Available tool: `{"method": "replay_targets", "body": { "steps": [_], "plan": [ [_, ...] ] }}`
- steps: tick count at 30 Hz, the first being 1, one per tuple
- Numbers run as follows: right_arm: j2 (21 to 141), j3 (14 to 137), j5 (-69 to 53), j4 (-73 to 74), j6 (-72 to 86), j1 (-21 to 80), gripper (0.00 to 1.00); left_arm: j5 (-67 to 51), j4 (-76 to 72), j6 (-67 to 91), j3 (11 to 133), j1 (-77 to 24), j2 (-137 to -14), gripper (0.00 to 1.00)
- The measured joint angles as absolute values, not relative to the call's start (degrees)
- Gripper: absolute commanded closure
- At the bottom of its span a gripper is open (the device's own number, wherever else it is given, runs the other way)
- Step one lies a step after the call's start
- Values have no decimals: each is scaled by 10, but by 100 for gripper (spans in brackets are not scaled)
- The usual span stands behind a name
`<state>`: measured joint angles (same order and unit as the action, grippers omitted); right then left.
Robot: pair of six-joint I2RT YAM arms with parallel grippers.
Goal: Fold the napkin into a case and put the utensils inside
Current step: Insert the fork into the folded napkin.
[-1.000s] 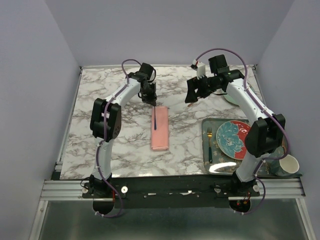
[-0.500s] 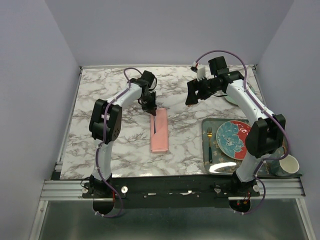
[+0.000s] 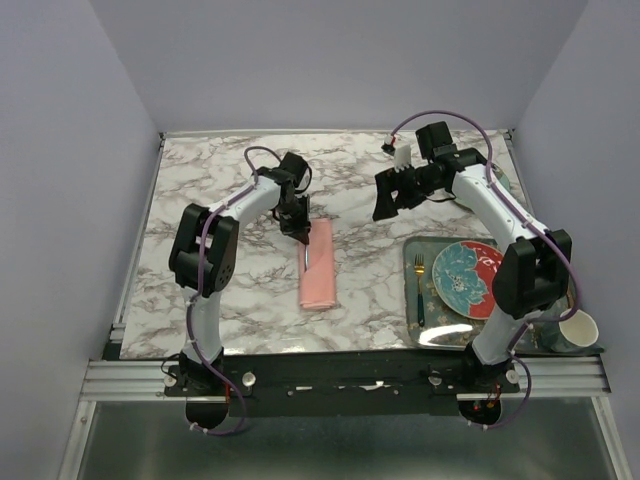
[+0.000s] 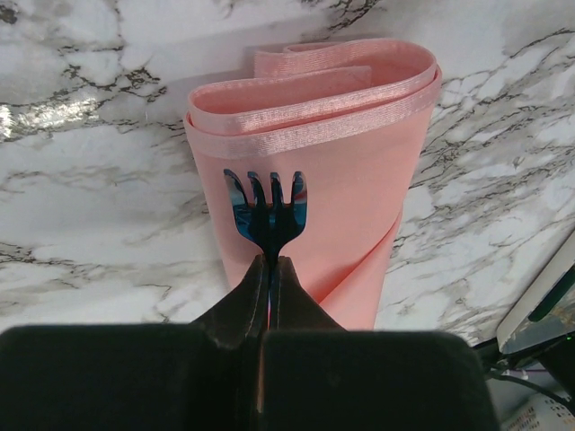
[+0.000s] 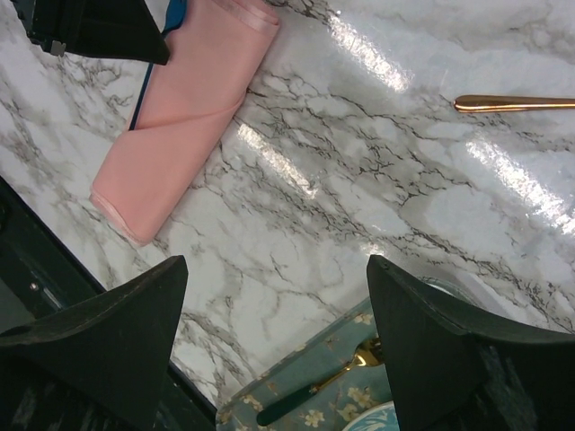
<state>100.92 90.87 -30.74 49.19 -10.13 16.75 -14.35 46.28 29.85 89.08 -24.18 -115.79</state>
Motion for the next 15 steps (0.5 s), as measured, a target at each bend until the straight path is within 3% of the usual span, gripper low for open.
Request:
{"method": "replay_targets", "body": {
  "steps": [15],
  "plan": [
    [1006,894,-308,494,-102,167,11,-140,455,322,845,-261,-1131,100]
  ]
}}
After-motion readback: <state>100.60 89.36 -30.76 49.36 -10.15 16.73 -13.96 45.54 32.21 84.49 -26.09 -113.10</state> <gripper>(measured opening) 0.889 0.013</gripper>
